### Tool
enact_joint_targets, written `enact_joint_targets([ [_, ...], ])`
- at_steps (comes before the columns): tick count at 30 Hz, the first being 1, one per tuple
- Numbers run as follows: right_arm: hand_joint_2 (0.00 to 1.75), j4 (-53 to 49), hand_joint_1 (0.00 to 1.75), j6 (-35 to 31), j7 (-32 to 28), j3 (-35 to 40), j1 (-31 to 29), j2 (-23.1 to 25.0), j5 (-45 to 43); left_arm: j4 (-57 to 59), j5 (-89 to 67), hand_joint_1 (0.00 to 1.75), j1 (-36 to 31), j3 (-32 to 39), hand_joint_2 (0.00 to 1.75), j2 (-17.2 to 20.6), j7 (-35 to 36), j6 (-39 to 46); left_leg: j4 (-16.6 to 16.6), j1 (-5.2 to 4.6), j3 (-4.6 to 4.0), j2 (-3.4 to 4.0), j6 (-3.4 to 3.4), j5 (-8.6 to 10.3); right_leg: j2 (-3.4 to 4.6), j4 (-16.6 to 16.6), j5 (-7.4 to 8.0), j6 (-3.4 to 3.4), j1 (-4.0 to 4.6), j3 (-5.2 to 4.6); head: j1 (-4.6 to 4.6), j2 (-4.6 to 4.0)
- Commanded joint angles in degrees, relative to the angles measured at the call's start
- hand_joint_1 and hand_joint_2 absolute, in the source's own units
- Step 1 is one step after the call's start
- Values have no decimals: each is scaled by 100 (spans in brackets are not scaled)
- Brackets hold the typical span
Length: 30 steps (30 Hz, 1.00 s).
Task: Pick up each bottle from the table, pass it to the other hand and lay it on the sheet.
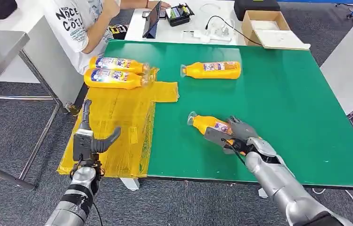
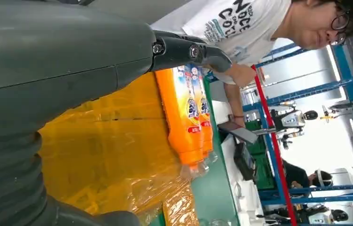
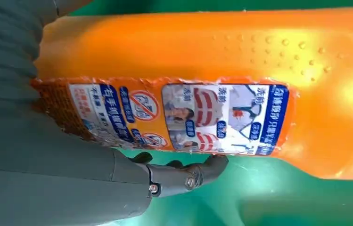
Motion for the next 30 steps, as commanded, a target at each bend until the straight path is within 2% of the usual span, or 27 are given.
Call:
enact_joint_targets([
  [1,175,-134,0,15,29,253,32,-121,-41,256,-14,0,-105,91,175,51,33,-28,-7,-3,12,10,10,0,-1,-6,1,-9,1,10,0,0],
  [25,175,332,2,55,117,189,337,-170,-217,491,-35,0,-201,57,175,23,69,-48,-9,1,22,-6,8,1,-16,-11,-3,-8,4,22,2,0],
  [26,175,317,45,65,112,151,356,-174,-256,492,-39,0,-202,52,175,26,72,-46,-16,-1,29,-8,12,3,-21,-18,-2,-11,4,30,0,0],
  [27,175,293,120,58,112,142,369,-182,-256,492,-41,0,-202,48,175,28,76,-39,-12,0,25,-7,9,2,-17,-14,-2,-9,4,26,2,0],
  [28,175,241,129,64,109,121,411,-197,-272,484,-73,0,-194,18,175,41,101,-42,-23,-2,36,-7,14,5,-23,-24,0,-13,3,38,0,0],
  [29,175,241,122,57,111,120,426,-192,-273,488,-73,0,-182,14,175,34,101,-44,-18,-1,33,-6,12,4,-20,-20,0,-11,4,35,0,0],
  [30,175,194,124,59,109,128,458,-203,-268,454,-77,0,-158,-7,175,35,103,-73,-9,1,25,-6,8,2,-16,-12,-1,-8,4,26,2,0],
])
